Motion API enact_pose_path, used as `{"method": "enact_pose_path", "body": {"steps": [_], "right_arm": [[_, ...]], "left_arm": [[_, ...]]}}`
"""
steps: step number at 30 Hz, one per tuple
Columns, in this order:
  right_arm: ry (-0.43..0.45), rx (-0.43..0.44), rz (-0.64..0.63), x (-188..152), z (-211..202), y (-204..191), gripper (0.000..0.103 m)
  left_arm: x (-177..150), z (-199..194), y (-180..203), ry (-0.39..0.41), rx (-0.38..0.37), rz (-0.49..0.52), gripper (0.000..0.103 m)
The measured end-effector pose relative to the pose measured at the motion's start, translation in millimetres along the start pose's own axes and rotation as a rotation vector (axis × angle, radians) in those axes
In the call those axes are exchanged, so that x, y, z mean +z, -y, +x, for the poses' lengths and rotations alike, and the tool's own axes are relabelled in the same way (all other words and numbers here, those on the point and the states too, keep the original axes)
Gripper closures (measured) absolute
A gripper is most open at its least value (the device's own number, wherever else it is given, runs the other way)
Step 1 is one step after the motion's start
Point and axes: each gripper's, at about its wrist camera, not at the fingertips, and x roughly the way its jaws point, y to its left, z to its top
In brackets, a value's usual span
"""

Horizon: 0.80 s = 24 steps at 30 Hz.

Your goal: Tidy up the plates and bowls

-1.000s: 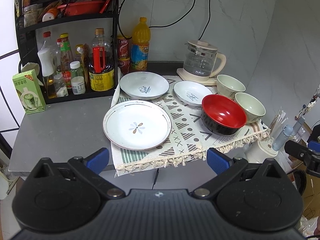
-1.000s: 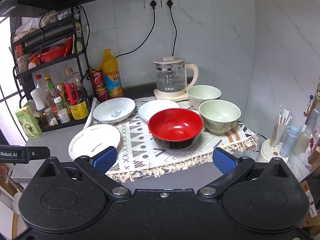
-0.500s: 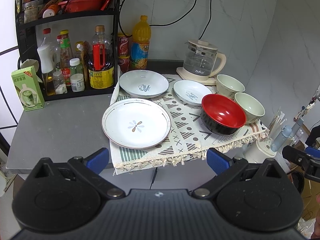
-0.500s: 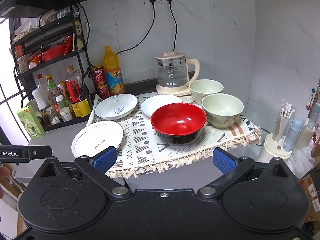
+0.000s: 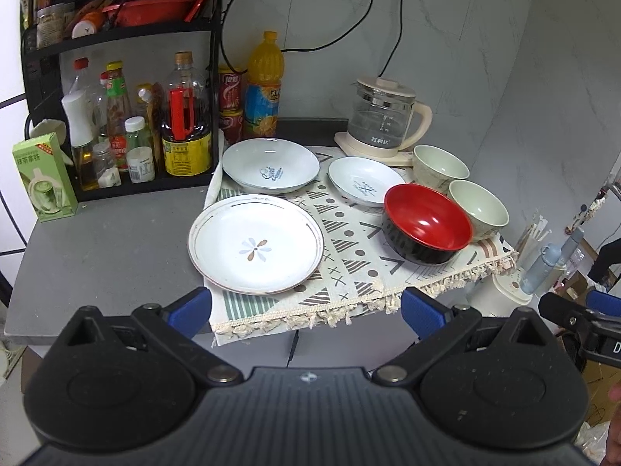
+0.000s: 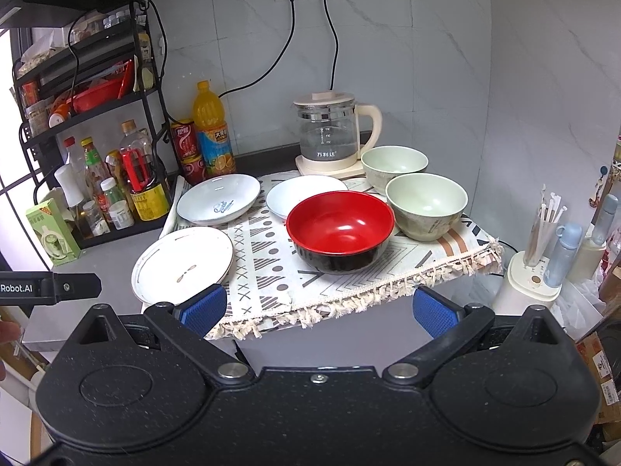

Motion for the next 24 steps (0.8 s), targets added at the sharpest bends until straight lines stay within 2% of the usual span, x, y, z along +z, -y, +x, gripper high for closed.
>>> {"method": "enact_pose_path", "body": {"steps": [15, 24], "right_arm": [[0.014, 0.021, -0.011, 1.1, 2.3, 9.7, 0.0], [0.0, 0.022, -0.002, 4.6, 9.9, 26.4, 0.0]], "left_arm": [[0.4, 5.2, 15.2, -0.036, -0.009, 0.013, 0.001], [10.1, 15.5, 33.8, -0.031, 0.017, -0.001, 0.001]]}}
